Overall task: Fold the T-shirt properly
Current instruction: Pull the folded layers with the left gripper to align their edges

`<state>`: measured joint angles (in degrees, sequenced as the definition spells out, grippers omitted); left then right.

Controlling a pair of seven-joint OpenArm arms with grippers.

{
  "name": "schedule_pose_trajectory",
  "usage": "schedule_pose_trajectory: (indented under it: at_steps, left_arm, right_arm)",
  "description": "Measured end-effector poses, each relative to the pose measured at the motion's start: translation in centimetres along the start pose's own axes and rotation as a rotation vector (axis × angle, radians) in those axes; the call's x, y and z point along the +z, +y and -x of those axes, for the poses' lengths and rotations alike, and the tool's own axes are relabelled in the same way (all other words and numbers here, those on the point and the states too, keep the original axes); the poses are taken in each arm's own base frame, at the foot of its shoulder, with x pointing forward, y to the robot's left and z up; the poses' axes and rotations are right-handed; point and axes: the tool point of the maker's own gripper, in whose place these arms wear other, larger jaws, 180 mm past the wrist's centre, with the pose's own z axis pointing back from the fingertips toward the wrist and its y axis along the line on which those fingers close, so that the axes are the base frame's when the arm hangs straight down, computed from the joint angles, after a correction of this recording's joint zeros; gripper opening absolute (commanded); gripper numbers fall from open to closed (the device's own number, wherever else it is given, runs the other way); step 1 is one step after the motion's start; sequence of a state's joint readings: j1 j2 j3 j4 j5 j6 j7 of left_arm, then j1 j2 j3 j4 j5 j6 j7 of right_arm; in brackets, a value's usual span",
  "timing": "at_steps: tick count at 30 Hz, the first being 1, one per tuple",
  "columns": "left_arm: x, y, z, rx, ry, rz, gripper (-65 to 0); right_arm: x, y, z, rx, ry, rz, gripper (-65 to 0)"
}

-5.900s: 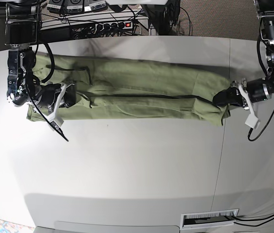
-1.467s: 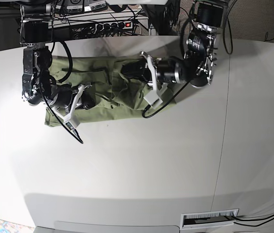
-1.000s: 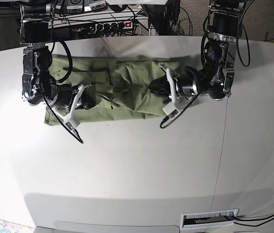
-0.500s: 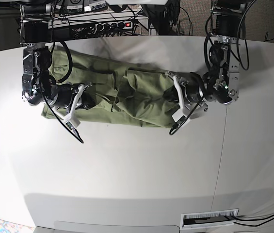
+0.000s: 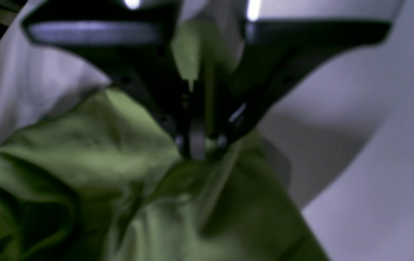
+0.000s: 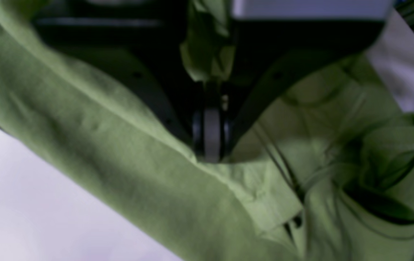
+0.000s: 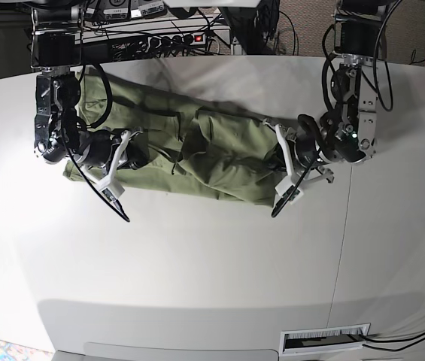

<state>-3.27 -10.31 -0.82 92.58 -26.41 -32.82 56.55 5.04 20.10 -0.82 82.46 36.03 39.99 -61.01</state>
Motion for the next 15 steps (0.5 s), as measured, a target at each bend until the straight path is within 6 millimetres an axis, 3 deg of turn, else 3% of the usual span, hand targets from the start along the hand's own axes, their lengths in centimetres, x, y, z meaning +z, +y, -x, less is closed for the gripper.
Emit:
schedule_pose_trajectory:
  at_steps: [8, 15]
  left_arm:
    - [1.0, -3.7, -4.5, 0.019, -0.168, 0.235, -58.2]
    - [-0.1, -3.3, -5.5, 0.029, -0.252, 0.205, -58.3]
  right_arm:
    - [0.0, 0.0, 0.0, 0.002, 0.0, -0.001, -65.0]
    - [0.0, 0.0, 0.0, 0.002, -0.001, -0.002, -65.0]
